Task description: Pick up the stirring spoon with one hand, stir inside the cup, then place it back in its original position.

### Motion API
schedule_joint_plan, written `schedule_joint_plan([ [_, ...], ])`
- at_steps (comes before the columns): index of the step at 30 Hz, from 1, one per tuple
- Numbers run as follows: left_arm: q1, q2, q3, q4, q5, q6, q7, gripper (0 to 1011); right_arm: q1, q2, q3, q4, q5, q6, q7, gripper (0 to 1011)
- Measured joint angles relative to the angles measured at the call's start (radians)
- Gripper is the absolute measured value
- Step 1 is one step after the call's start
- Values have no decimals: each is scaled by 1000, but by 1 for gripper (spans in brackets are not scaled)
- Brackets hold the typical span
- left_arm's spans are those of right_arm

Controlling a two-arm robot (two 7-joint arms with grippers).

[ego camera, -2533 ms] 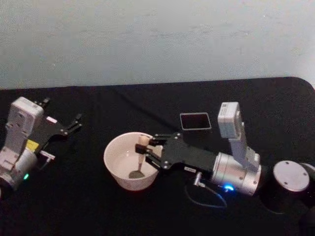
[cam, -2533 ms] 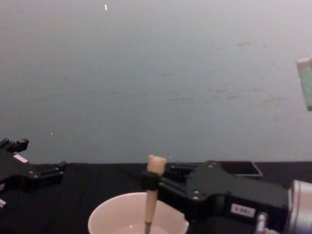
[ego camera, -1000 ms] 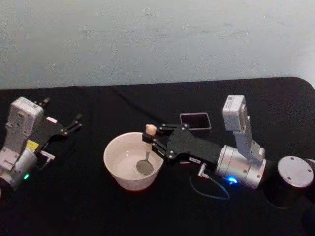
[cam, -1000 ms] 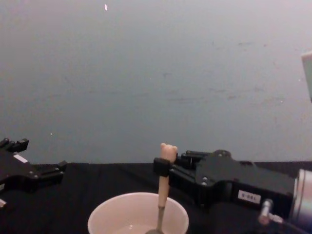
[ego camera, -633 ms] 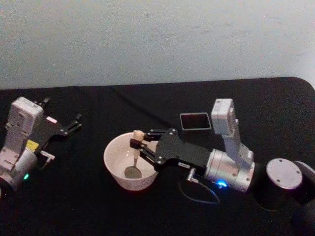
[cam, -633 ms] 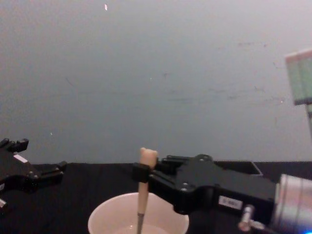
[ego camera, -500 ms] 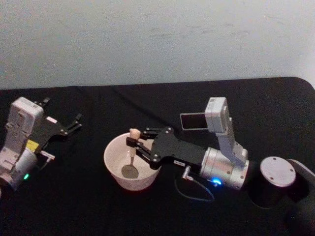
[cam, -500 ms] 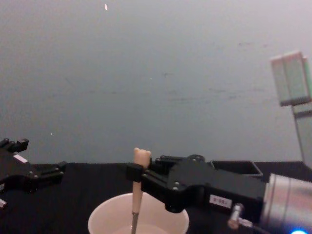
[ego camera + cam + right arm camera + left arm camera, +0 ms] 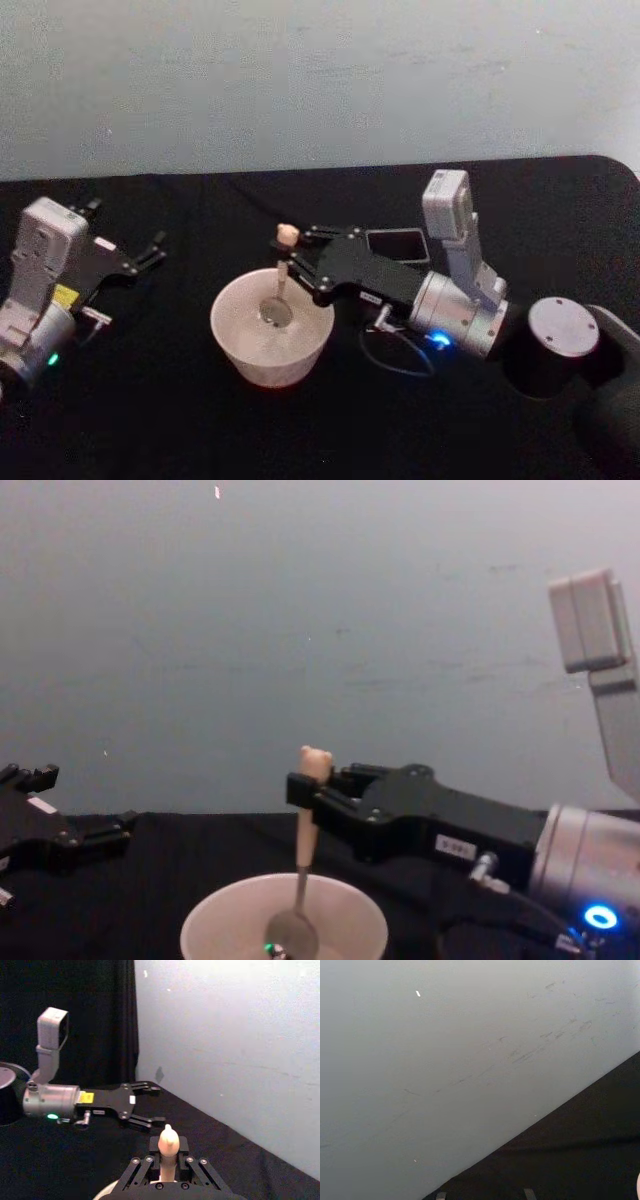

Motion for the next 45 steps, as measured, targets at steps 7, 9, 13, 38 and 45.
schedule_joint_plan([
  [7, 0, 0, 0, 0, 0, 0, 0, 1001, -6, 17, 23, -3, -1, -2, -7, 197],
  [9, 0, 0, 0, 0, 0, 0, 0, 1001, -9, 21, 26, -8, -1, -2, -6, 197],
  [13, 0, 0, 0, 0, 0, 0, 0, 1001, -22, 34, 33, -29, 2, -1, -3, 197],
  [38, 0, 0, 0, 0, 0, 0, 0, 1001, -54, 46, -26, -100, 20, 22, 49, 197],
  [45, 0, 0, 0, 0, 0, 0, 0, 1001, -5, 4, -33, -27, -3, -1, 29, 197],
])
